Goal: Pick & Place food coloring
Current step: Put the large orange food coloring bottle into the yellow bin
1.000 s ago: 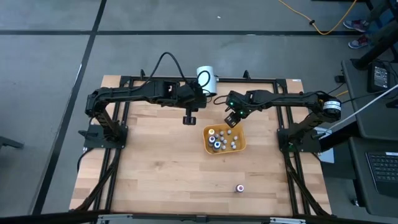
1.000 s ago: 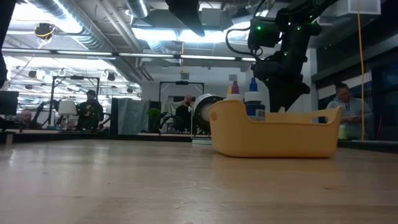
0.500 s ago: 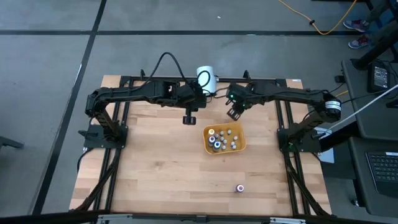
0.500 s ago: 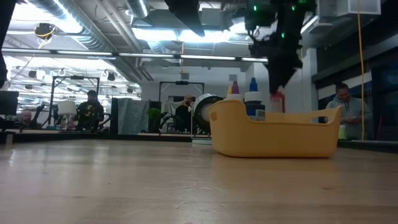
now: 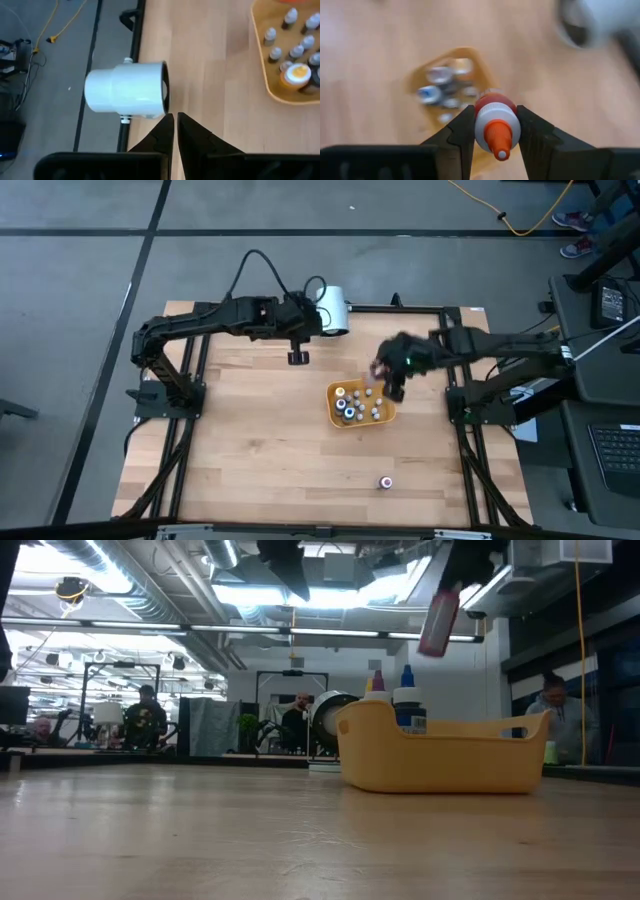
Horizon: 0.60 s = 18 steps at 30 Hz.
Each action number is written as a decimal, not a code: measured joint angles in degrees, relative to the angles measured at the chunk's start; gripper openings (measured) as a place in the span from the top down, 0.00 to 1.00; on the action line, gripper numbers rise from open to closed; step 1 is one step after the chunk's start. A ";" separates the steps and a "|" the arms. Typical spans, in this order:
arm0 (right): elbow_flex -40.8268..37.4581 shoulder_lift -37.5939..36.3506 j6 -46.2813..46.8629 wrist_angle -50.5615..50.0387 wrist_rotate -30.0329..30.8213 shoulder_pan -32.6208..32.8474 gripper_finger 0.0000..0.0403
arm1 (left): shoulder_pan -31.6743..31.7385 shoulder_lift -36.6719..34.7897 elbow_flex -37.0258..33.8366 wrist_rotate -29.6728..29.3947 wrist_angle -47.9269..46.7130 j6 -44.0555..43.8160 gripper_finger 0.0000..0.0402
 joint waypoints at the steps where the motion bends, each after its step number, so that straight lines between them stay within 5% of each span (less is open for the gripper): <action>1: -0.01 -0.02 -0.01 0.74 -0.59 1.84 0.69 | 0.35 -0.28 0.00 0.30 0.29 -0.20 0.95; 8: -0.02 4.58 0.42 2.63 -1.24 10.62 0.68 | 1.82 -0.72 0.00 1.50 0.40 -1.57 0.95; 18: -0.06 12.24 3.09 2.49 -1.94 13.24 0.68 | 0.04 -0.72 0.00 3.86 0.43 -1.15 0.95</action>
